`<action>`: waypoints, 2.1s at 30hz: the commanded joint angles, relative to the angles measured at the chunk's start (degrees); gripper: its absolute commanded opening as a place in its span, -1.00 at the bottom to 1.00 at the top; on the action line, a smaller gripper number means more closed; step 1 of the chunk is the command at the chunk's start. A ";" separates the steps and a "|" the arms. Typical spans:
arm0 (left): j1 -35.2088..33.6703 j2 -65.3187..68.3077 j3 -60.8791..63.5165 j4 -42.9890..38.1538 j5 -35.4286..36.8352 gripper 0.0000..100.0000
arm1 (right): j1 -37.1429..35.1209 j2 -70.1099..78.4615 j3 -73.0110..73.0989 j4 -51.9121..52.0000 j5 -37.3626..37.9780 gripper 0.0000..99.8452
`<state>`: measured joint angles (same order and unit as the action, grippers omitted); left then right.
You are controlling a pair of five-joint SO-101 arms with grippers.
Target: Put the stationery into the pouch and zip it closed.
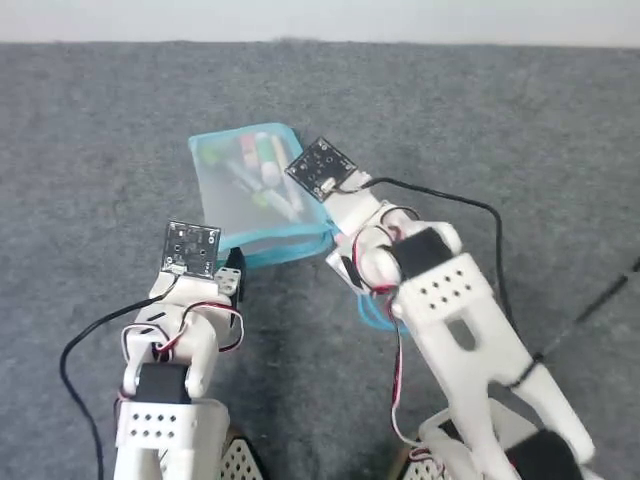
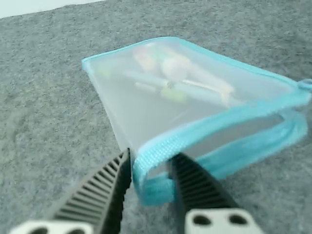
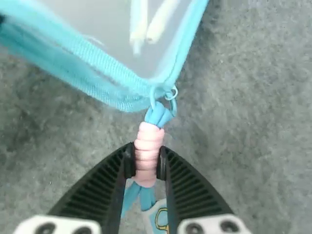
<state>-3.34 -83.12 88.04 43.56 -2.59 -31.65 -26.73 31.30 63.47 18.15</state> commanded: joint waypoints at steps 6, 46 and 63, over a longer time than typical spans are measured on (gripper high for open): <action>0.70 -0.70 -0.04 -6.24 -2.90 -0.70 | -2.07 -14.99 -0.18 9.10 4.84 -0.99; -6.42 -0.62 -3.91 -2.20 -2.55 -0.98 | -26.33 -29.41 -2.73 22.99 8.18 -0.98; -6.42 -0.62 -4.62 -2.11 1.67 -0.98 | -17.89 -5.05 13.19 -6.64 -10.90 -0.55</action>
<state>-9.32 -83.12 88.40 41.19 -2.33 -50.46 -36.31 44.57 61.98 8.75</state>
